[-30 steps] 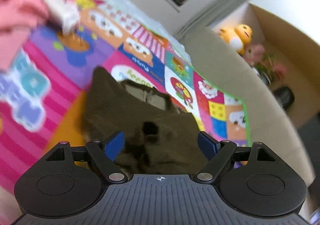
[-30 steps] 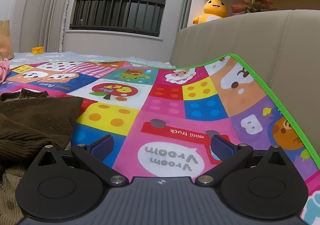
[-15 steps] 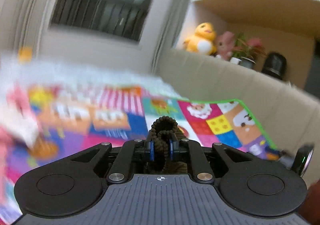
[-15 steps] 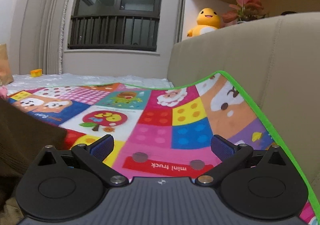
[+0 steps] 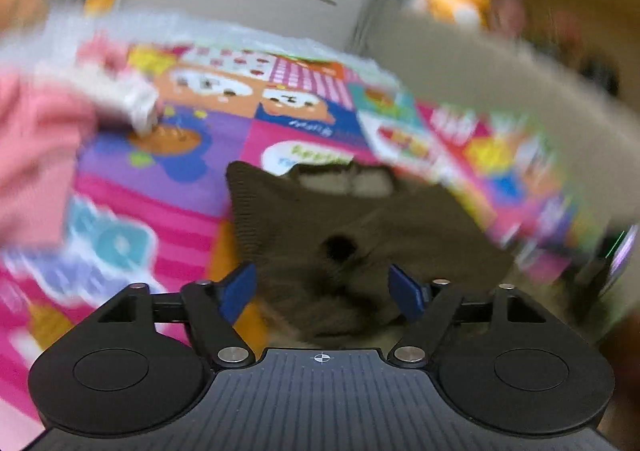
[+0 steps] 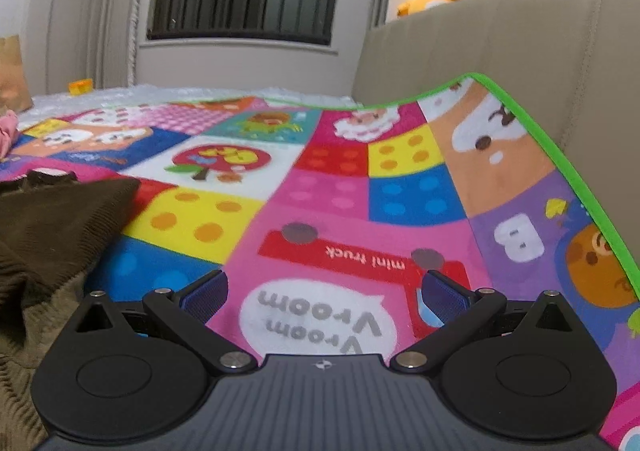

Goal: Fold clothes

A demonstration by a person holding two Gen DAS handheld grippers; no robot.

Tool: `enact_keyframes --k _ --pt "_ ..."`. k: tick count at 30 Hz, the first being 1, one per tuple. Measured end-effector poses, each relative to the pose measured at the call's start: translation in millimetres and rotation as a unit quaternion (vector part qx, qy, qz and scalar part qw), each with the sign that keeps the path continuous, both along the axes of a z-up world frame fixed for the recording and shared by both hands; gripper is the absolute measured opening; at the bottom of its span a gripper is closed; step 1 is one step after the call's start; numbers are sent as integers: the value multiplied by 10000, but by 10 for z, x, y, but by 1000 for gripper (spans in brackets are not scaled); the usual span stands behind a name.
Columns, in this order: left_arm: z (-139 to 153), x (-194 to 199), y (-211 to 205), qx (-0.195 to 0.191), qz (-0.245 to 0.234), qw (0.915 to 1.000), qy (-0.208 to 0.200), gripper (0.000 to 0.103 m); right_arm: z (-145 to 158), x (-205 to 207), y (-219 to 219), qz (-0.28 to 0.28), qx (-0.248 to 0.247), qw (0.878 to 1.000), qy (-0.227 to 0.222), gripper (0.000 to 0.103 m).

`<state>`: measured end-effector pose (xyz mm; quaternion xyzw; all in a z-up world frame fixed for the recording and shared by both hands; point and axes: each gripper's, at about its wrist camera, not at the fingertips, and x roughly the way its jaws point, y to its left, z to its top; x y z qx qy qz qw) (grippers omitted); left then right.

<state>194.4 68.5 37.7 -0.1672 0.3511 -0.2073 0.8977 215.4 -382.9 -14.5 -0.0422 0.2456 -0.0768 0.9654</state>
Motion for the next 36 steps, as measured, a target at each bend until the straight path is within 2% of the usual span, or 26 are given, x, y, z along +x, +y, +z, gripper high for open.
enact_keyframes --k 2,3,5,6,10,13,14,16,18,20,22,23,25,28,31,33,36 --pt "-1 60 127 -914 173 9949 383 79 -13 1 8 -46 -46 10000 26 103" --pt "-25 102 168 -1339 264 9888 611 77 -19 1 12 -61 -77 9999 26 103" --pt "-126 230 141 -1824 341 9778 978 74 -24 -7 31 -81 -163 9998 -7 103" --pt "-169 275 110 -1906 364 9747 1111 71 -25 -12 41 -91 -208 9997 -30 103" --pt "-299 415 -51 -1655 593 9763 1266 68 -18 -53 85 -126 -387 9990 -165 103" --pt "-383 547 -150 -1579 592 9771 1295 37 -17 -73 115 -137 -493 9984 -244 103" --pt "-351 615 -207 -1430 528 9806 1228 19 -17 -73 120 -139 -511 9983 -253 103" --pt "-209 749 -320 -1145 389 9879 973 18 -16 -72 127 -141 -536 9981 -263 103" --pt "48 840 -431 -903 231 9944 497 17 -15 -71 124 -146 -529 9982 -259 103" --pt "435 777 -555 -667 -51 9971 -370 17 -15 -75 124 -154 -522 9982 -262 103" --pt "692 601 -661 -317 -302 9921 -1173 17 -16 -77 127 -155 -531 9981 -265 103" --pt "791 503 -714 -106 -421 9870 -1547 18 -18 -77 130 -156 -544 9980 -265 103" --pt "724 382 -758 288 -549 9828 -1742 19 -17 -76 140 -158 -570 9979 -264 103" --pt "319 331 -717 940 -586 9853 -1299 25 -2 -28 126 -21 -496 9987 -85 103" --pt "-147 256 -554 1590 -549 9828 -765 31 88 78 72 275 -240 9989 280 103" --pt "-298 168 -384 1694 -483 9830 -518 41 209 104 90 468 -129 9983 315 103" --pt "-255 114 -120 1606 -189 9861 -392 58 480 105 263 1010 37 9948 128 103"
